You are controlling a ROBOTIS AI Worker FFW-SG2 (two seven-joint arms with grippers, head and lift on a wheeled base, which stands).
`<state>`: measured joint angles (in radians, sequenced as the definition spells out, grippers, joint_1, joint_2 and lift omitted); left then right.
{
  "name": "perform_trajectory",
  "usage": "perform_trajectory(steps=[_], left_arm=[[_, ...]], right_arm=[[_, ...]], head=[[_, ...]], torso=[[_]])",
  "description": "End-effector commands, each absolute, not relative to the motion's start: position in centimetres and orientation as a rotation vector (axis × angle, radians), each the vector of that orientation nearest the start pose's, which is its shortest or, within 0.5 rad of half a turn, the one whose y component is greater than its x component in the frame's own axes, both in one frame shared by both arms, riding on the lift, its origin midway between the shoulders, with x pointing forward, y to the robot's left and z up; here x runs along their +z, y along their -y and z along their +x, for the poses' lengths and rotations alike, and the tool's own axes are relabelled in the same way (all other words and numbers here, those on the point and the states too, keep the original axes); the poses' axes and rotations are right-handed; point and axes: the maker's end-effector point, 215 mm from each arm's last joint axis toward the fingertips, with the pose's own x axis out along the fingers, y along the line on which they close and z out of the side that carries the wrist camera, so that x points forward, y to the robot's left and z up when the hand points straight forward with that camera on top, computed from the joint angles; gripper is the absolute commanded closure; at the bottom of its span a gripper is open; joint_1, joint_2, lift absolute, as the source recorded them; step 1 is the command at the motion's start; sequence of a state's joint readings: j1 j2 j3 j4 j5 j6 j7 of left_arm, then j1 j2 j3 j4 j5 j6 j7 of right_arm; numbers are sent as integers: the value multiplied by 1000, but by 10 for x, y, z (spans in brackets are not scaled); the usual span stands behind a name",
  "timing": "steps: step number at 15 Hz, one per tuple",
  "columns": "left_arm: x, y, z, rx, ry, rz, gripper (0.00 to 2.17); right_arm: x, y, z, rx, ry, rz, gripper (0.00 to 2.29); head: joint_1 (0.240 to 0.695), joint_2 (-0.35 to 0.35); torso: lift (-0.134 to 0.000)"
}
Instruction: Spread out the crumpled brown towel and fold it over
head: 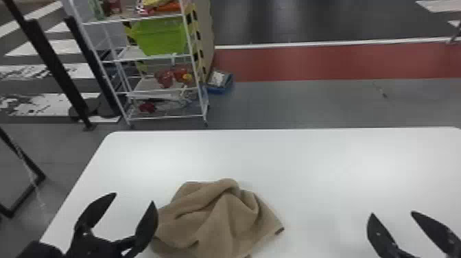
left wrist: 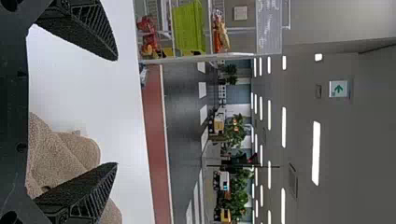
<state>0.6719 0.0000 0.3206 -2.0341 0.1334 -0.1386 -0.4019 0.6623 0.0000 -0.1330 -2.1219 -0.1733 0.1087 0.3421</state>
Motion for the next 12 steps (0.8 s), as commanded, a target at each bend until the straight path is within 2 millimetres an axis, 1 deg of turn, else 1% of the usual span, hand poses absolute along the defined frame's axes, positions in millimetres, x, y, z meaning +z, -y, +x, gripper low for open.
perform_trajectory(steps=[1,3,5,7,9,11,12], left_arm=[[-362,-316,371,-120,-62,46,76],[-363,-317,371,-119,-64,45,76],[-365,-318,372,-117,-66,44,76],[-366,-318,373,-116,-66,42,76],[-367,-319,374,-115,-67,40,76],[-371,-321,375,-112,-70,32,76],[-371,-322,374,-111,-70,33,76]], right_arm=[[-385,222,385,227,-189,135,171],[-389,217,387,259,-198,81,171],[-386,205,387,329,-179,22,171],[-380,191,386,385,-158,-73,171],[-379,179,388,432,-151,-167,171],[-389,163,390,488,-172,-291,171],[-398,154,391,509,-187,-364,171]], head=[[695,142],[695,142],[695,151],[695,168],[695,182],[695,206],[695,214]], torso=[[-122],[-122],[-122],[-122],[-122],[-122],[-122]])
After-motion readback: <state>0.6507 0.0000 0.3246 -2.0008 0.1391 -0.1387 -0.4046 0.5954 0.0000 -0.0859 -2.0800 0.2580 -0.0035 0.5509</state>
